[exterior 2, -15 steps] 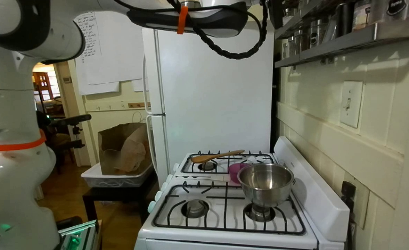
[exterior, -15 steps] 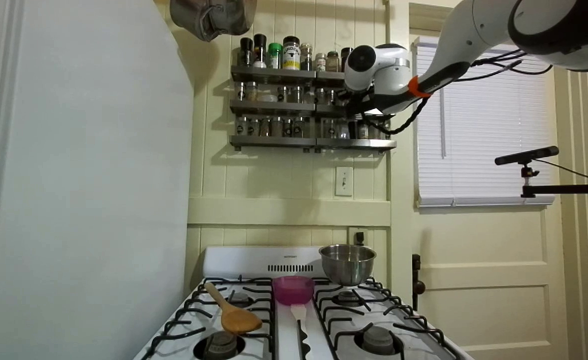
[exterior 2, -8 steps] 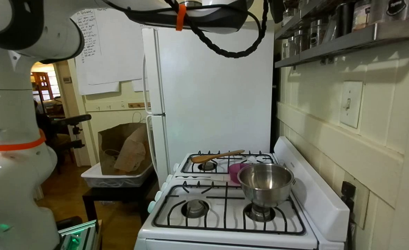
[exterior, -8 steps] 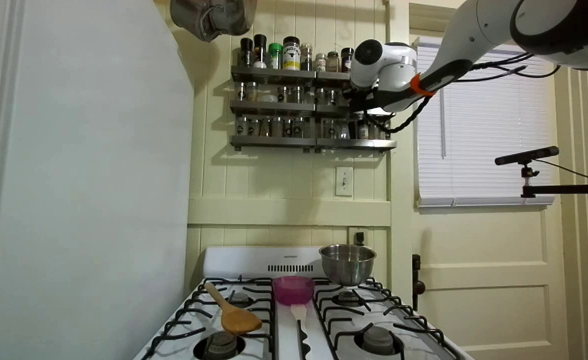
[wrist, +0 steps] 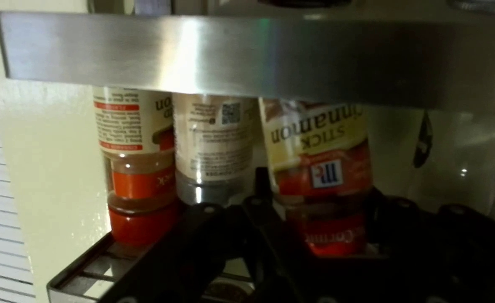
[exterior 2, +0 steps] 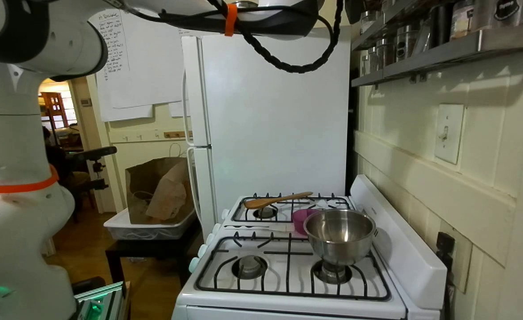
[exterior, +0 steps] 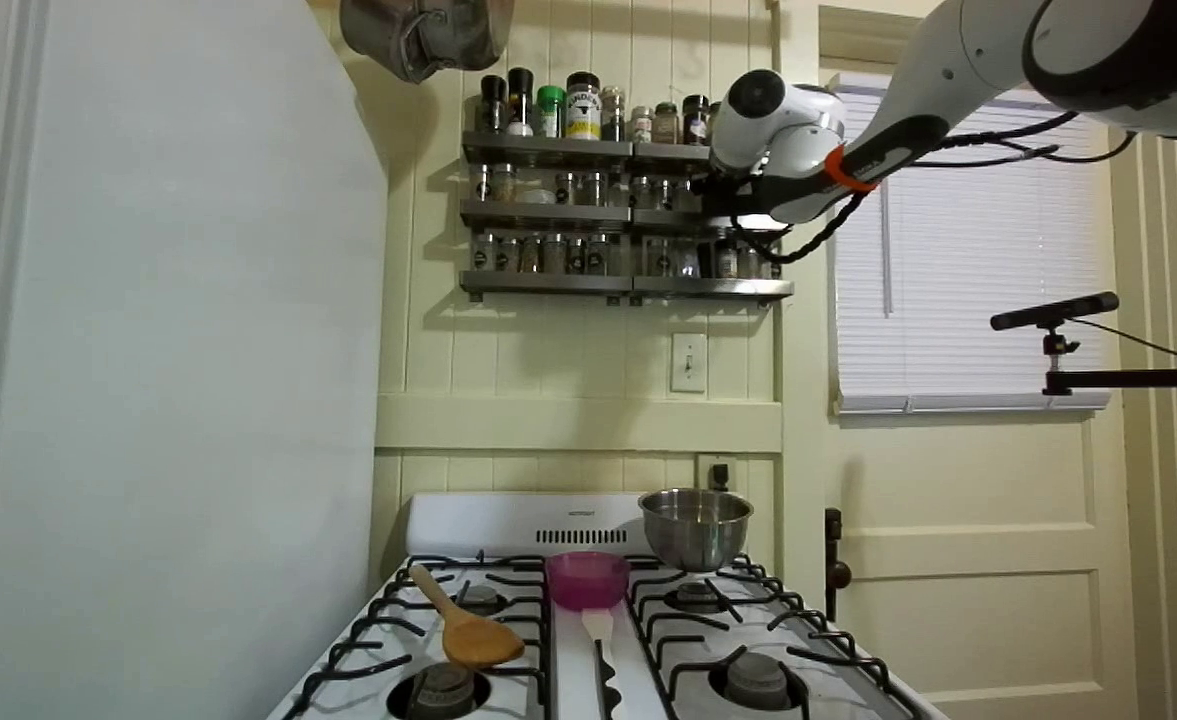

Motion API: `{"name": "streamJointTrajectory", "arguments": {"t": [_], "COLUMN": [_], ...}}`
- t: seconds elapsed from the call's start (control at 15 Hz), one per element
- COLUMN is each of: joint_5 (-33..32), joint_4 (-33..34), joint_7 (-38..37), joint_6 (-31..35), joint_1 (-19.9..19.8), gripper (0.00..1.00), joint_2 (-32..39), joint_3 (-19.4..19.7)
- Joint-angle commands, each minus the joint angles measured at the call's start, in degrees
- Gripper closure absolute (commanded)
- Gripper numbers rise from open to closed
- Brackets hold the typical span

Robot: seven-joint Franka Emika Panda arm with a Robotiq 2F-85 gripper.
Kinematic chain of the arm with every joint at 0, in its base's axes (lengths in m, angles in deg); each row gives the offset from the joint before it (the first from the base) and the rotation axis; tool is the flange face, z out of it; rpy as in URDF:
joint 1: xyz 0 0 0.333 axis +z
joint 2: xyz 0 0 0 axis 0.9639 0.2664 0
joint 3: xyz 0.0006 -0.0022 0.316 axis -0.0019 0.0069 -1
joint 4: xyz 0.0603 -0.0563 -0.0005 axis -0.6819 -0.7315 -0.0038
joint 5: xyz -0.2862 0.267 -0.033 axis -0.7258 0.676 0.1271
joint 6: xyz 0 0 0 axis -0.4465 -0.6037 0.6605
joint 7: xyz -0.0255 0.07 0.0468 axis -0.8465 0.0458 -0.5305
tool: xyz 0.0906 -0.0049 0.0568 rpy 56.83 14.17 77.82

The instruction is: Put the orange container on the right side of the middle rack

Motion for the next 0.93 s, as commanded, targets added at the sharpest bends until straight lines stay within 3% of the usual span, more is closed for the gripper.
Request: {"name": "streamJointTrajectory", "arguments": {"t": [0.0,0.07,0.13,0.4,0.53,0.87], "joint_5": [3.59,3.69,3.75,1.99,1.73,3.16], "joint_4": [-2.52,-2.57,-2.74,-3.7,-4.25,-8.72], "joint_7": [-0.03,0.46,1.21,3.95,5.71,11.99], "joint_6": [3.03,3.23,3.45,2.03,1.63,1.24], "joint_1": [-0.48,-0.36,-0.2,0.46,0.44,1.3], "gripper": [0.78,0.78,0.34,0.07,0.0,0.0], "joint_2": [-1.07,-1.16,-1.34,-2.25,-3.07,-7.21], "joint_3": [-0.24,-0.32,-0.43,-0.95,-0.94,-2.12]}}
